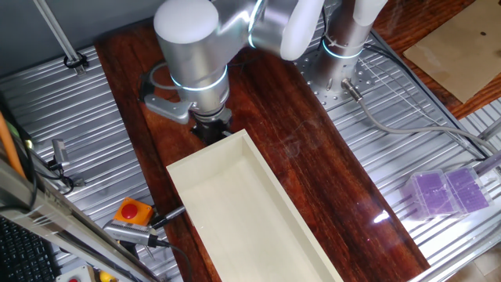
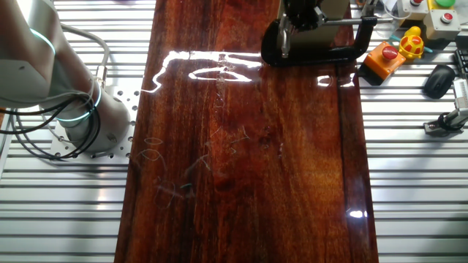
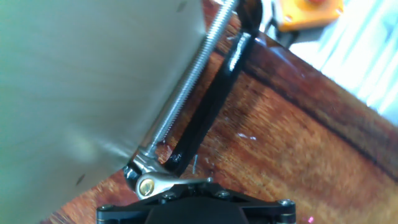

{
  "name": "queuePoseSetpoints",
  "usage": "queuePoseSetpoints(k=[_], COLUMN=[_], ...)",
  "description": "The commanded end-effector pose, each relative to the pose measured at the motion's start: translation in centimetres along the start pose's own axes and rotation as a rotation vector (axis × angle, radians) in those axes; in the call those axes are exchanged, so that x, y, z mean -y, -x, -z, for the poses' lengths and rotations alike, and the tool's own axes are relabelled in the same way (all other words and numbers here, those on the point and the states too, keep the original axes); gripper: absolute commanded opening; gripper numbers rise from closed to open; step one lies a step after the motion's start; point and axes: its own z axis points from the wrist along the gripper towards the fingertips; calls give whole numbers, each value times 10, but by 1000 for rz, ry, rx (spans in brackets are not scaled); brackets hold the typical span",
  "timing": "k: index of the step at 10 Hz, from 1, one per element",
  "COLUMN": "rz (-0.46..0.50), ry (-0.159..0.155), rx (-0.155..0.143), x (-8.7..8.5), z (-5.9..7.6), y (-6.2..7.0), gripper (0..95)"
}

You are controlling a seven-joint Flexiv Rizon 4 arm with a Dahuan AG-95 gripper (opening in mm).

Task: Turn on the water tap

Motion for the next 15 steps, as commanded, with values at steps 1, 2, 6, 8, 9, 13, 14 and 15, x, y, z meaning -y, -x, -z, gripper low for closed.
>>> queuePoseSetpoints(k=[1,2,6,8,9,13,14,15], rz=[122,173,278,317,331,385,401,407], ry=[-9,-13,-18,-21,-23,-54,-61,-64], rx=[4,7,5,5,6,-29,-39,-44], x=[2,4,4,1,-2,-1,5,8], z=[-3,-6,-9,-10,-12,-12,-8,-5], y=[5,8,24,30,33,32,26,21], gripper=[0,0,0,0,0,0,0,0])
